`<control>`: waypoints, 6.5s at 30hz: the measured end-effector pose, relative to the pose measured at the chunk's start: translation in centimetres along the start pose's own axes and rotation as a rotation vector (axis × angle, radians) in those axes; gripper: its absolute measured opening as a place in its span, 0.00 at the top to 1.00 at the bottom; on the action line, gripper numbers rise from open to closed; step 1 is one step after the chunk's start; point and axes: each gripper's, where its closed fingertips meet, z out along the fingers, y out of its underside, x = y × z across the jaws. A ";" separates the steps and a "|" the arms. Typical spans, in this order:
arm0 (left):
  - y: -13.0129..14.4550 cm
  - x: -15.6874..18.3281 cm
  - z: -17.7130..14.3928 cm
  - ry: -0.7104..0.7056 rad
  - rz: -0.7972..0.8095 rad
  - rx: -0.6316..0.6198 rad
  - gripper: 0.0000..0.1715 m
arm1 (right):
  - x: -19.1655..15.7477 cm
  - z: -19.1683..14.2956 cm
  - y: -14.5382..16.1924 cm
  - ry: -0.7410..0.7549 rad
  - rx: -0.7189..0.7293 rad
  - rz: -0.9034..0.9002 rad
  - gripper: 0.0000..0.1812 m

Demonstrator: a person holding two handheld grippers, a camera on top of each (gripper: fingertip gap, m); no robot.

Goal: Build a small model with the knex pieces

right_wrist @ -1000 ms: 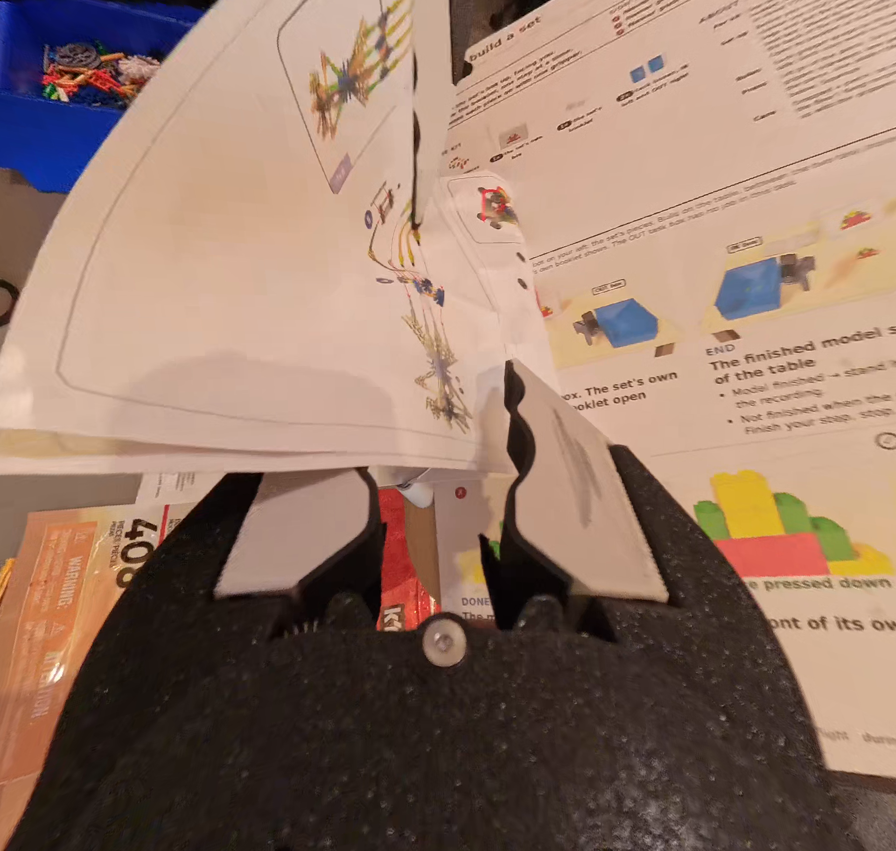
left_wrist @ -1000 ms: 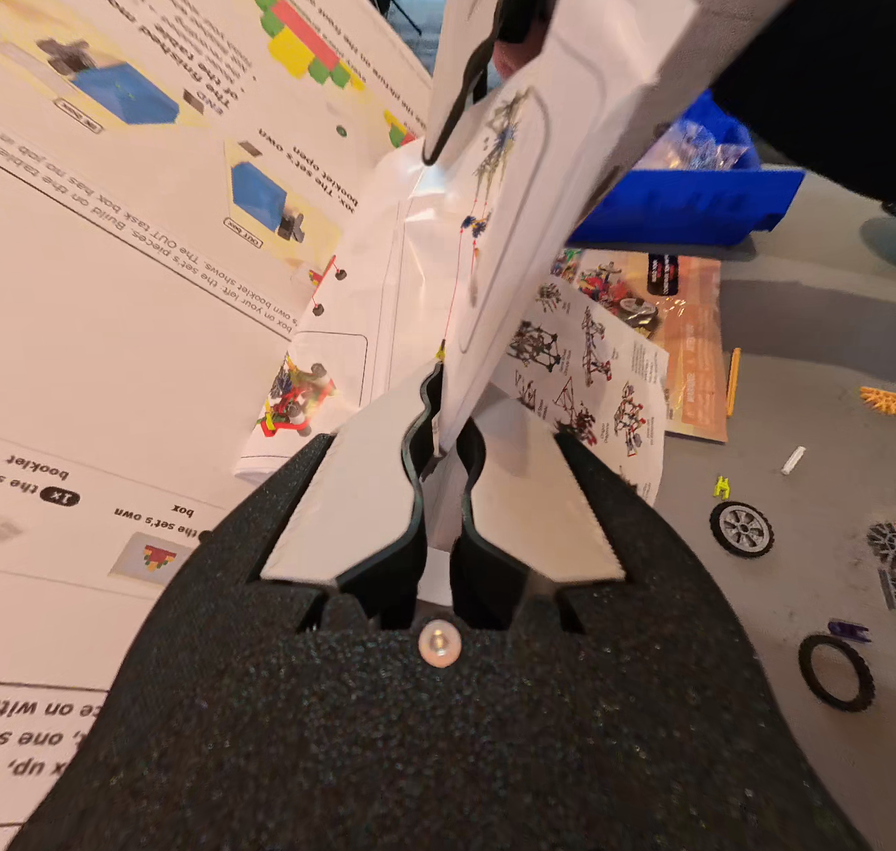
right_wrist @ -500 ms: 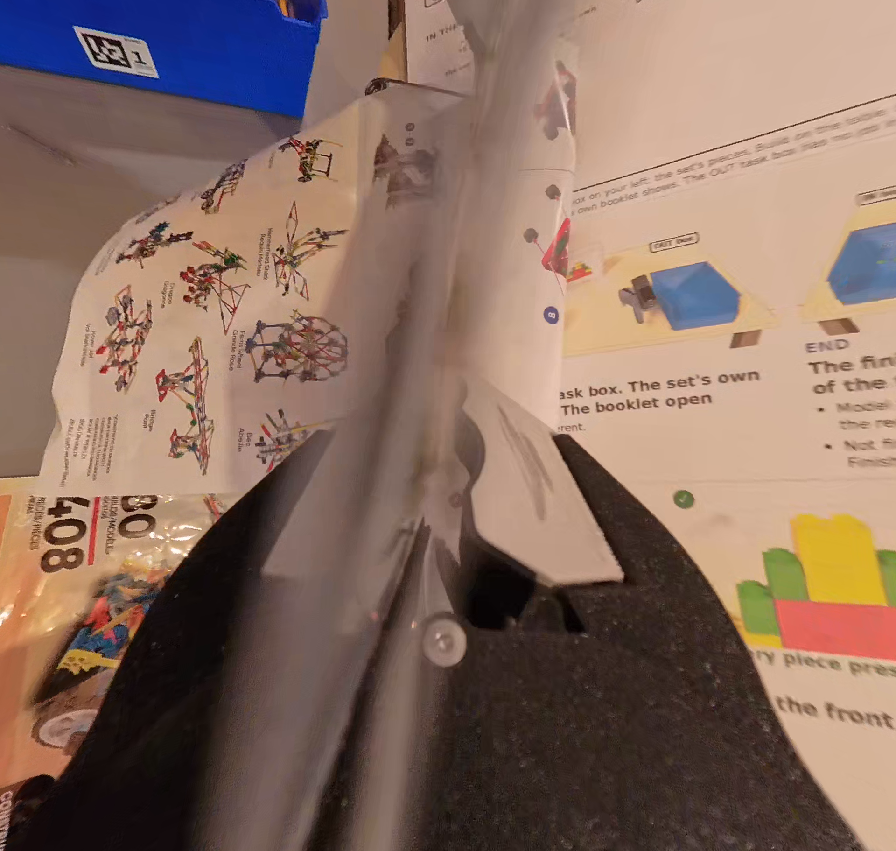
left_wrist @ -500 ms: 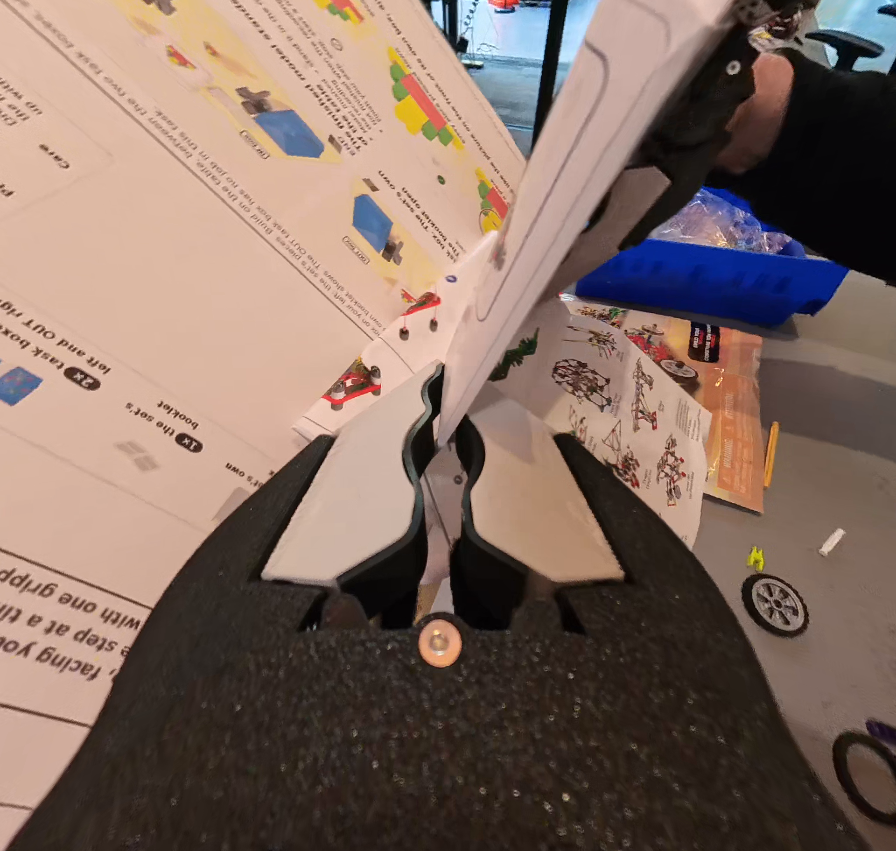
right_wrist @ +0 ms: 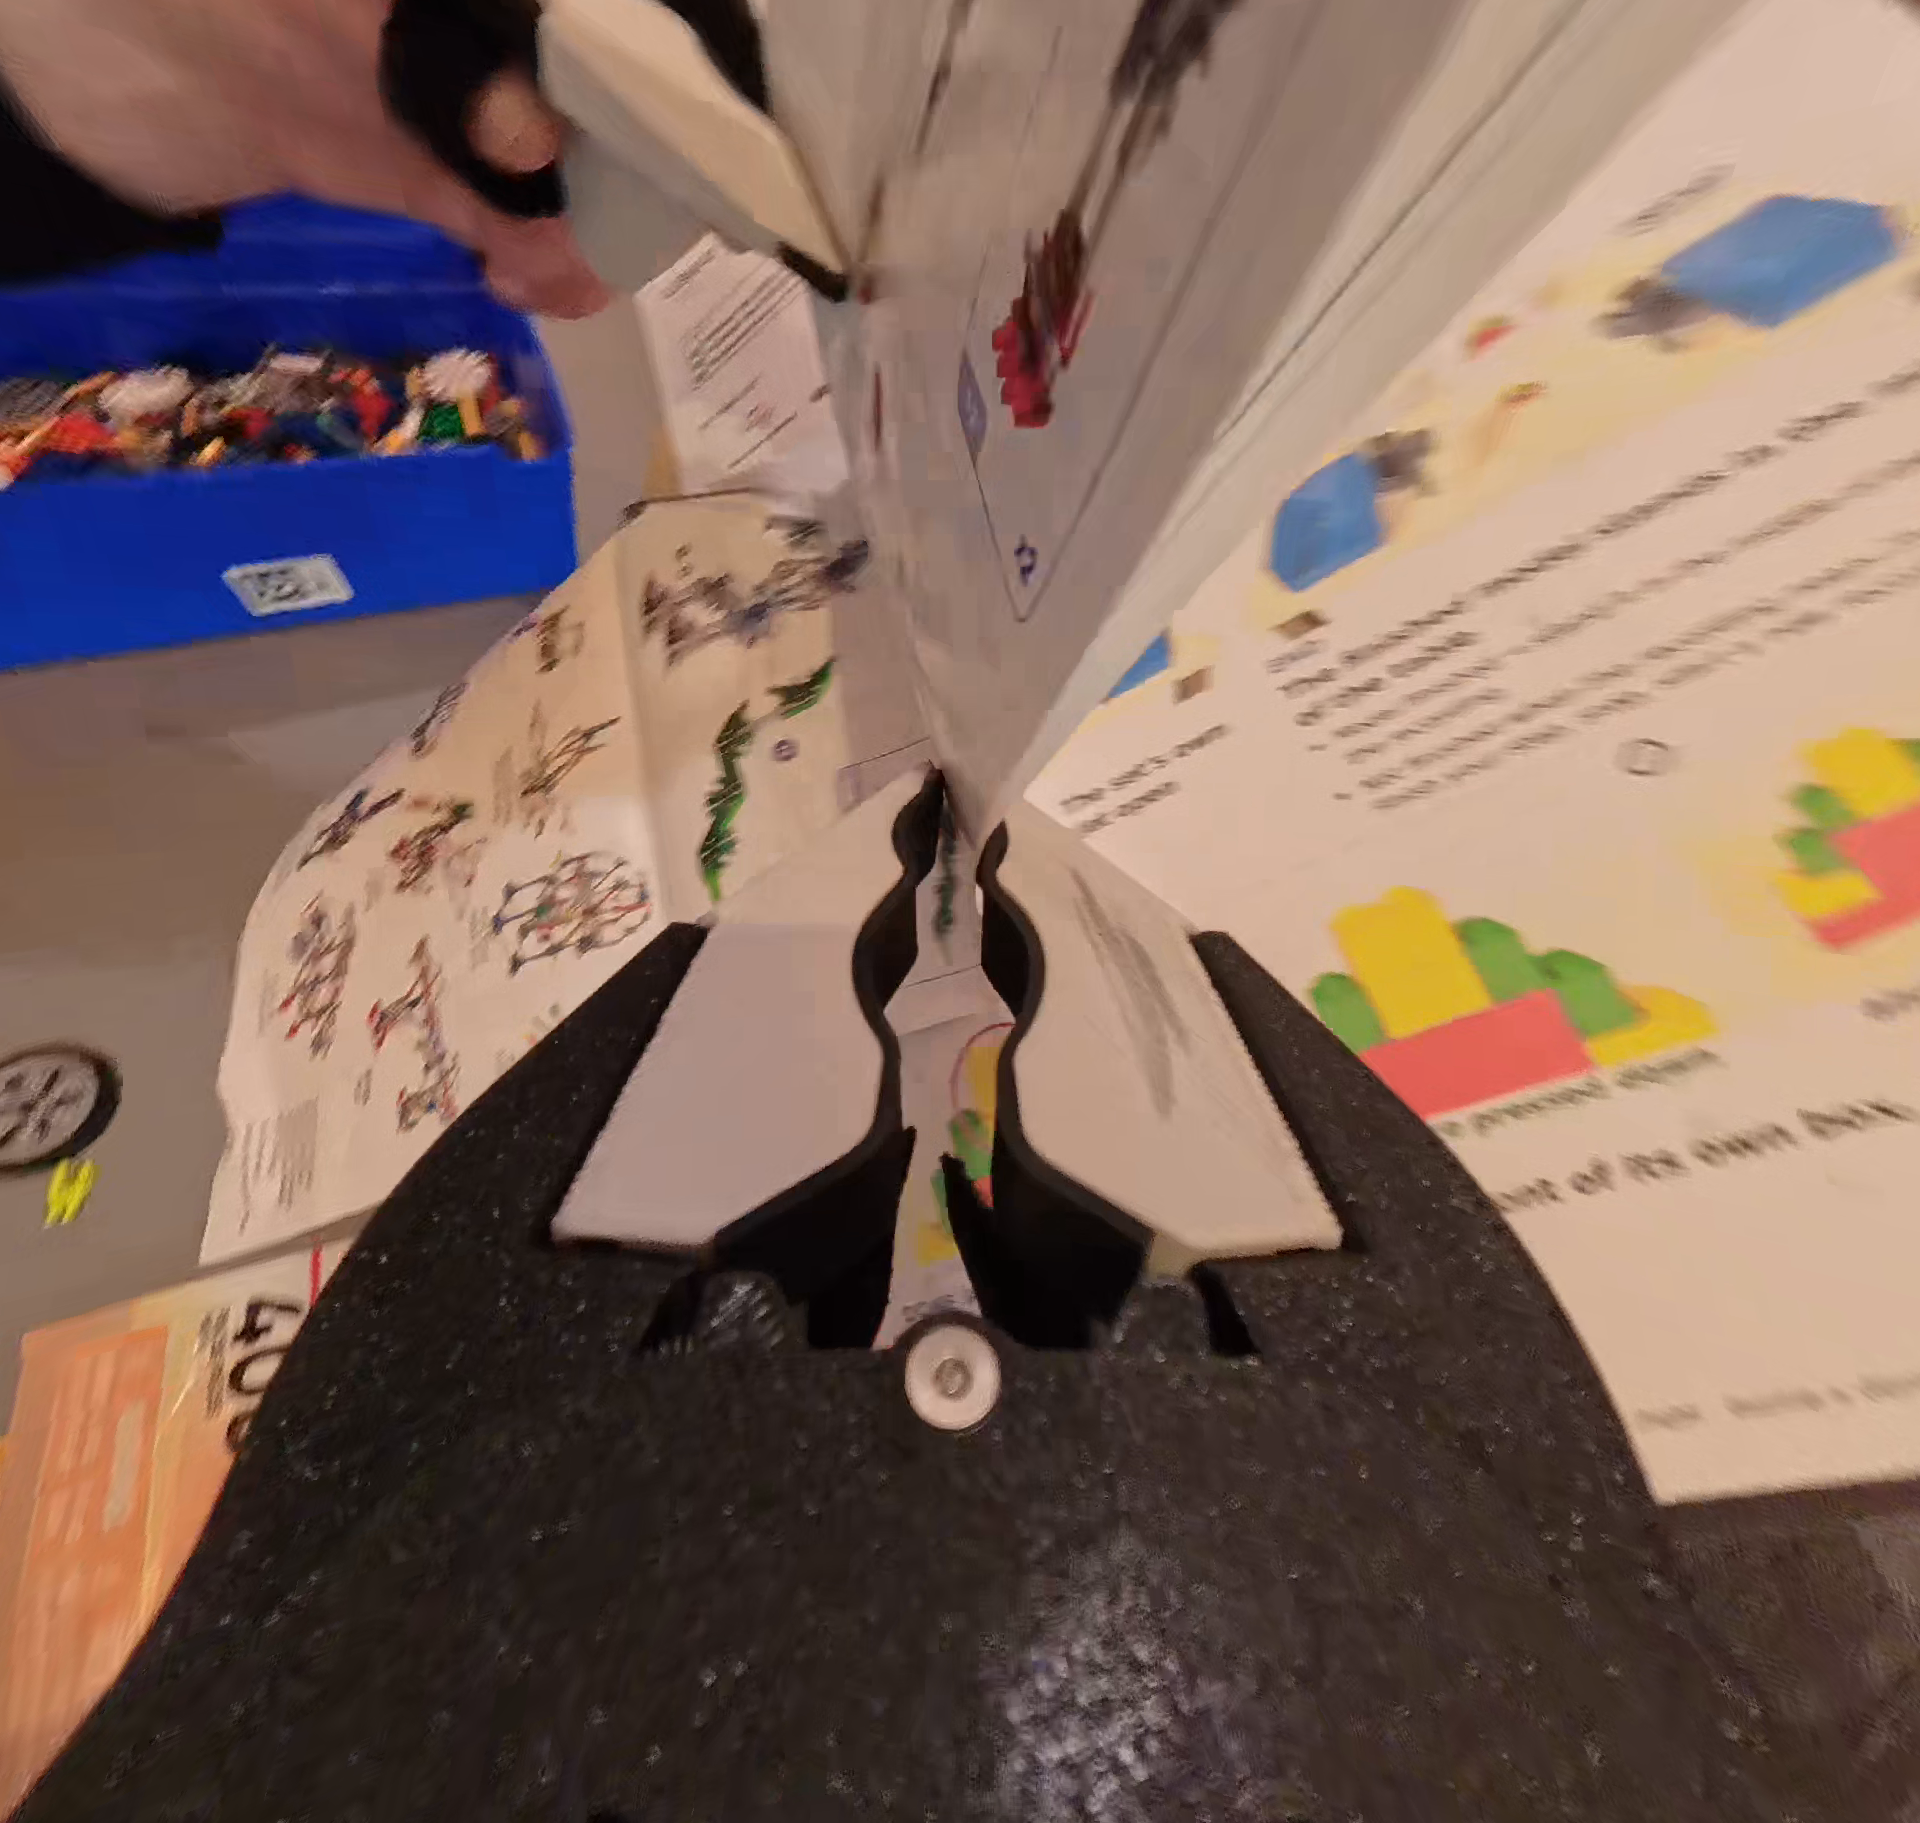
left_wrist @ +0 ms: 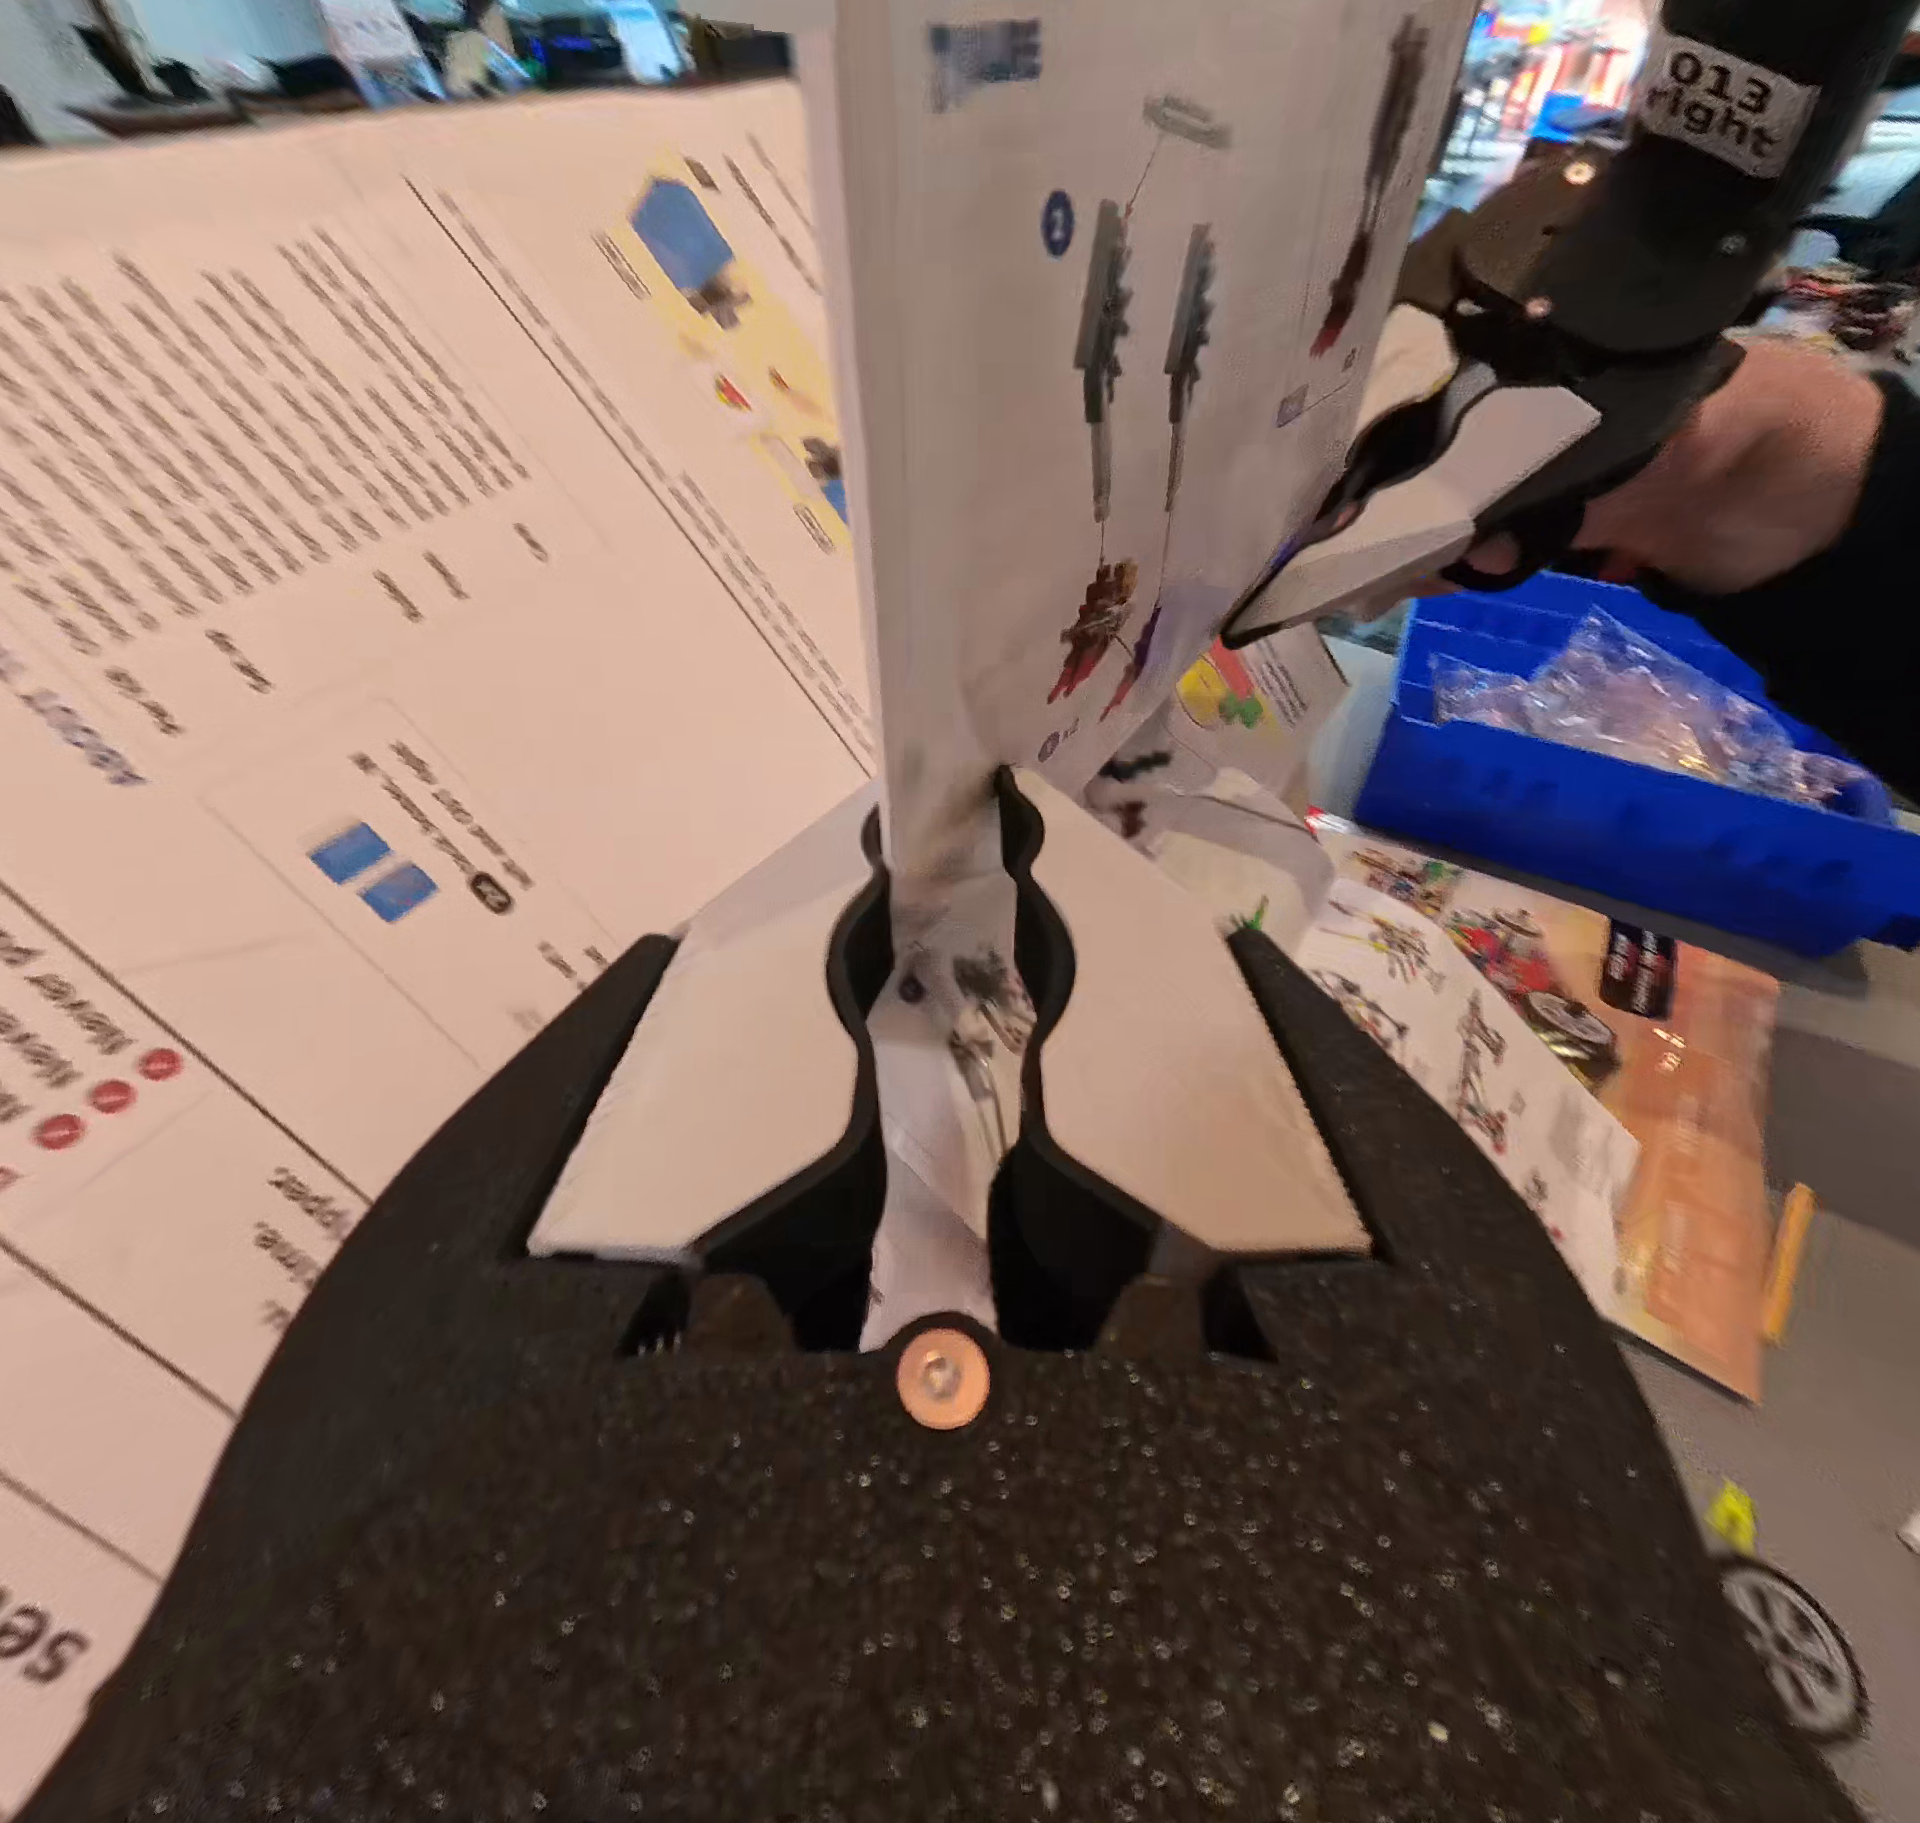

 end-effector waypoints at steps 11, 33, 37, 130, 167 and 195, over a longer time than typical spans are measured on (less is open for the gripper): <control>-1.3 -8.8 -1.1 -0.617 0.072 0.002 0.70 | 8.9 -2.0 -0.5 0.545 0.041 0.161 0.76; 9.0 -6.6 -12.0 -0.611 -0.623 0.265 0.43 | 1.6 -7.0 13.5 0.299 0.218 0.869 0.52; 12.1 -5.6 -9.7 -0.553 -0.792 0.305 0.40 | 0.1 -4.3 13.6 0.221 0.336 0.979 0.52; 26.5 37.0 -11.1 0.323 0.548 -0.429 0.73 | -40.2 -4.2 18.1 -0.199 -0.219 0.000 0.83; 20.9 39.8 -8.9 0.210 0.677 0.052 0.92 | -41.7 -7.1 10.7 -0.675 0.318 0.585 0.88; 23.5 37.5 -8.5 0.419 0.077 -0.103 0.92 | -39.6 -4.3 12.9 -0.320 0.174 0.340 0.85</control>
